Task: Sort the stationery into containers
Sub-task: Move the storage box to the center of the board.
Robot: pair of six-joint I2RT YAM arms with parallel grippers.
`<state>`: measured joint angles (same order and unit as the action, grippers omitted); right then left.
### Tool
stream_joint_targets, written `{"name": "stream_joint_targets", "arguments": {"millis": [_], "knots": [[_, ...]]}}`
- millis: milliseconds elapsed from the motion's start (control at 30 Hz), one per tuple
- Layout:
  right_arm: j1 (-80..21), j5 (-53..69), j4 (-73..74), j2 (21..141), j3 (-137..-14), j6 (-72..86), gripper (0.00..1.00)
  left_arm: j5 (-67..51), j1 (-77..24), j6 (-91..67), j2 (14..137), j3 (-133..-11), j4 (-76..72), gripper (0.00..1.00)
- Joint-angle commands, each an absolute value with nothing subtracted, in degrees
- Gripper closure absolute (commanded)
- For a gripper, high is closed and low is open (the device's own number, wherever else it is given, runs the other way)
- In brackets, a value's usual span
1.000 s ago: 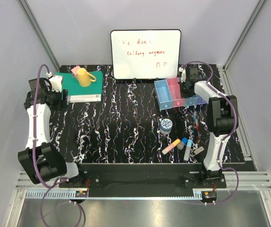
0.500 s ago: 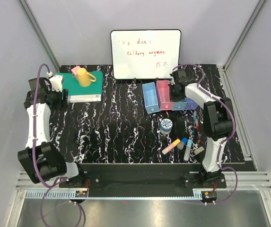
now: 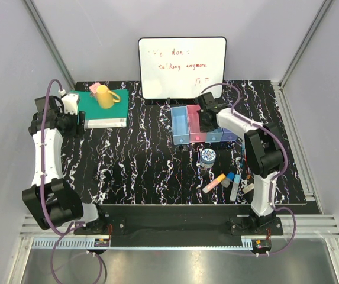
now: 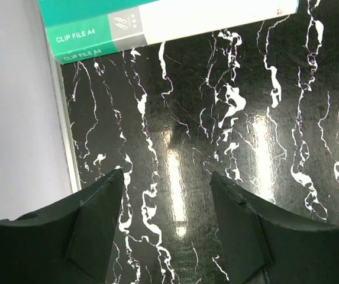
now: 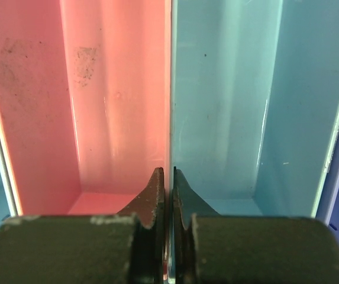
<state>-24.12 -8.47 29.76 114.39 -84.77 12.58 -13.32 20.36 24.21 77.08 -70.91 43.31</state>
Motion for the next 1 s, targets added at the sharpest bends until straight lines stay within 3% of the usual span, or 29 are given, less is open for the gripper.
{"name": "stream_joint_targets", "arguments": {"millis": [0,400,967], "knots": [[-27.68,-7.29,31.46,117.94,-86.83,16.61,1.00,-14.85,20.13,25.13,75.32,-73.65,43.77,0.34],[-33.66,-7.21,31.64,125.50,-95.44,19.42,1.00,-15.65,20.13,24.96,74.18,-73.39,45.00,0.34],[-39.81,-5.80,34.37,126.65,-97.55,29.70,1.00,-16.00,20.04,25.31,74.36,-75.93,46.49,0.34]]}}
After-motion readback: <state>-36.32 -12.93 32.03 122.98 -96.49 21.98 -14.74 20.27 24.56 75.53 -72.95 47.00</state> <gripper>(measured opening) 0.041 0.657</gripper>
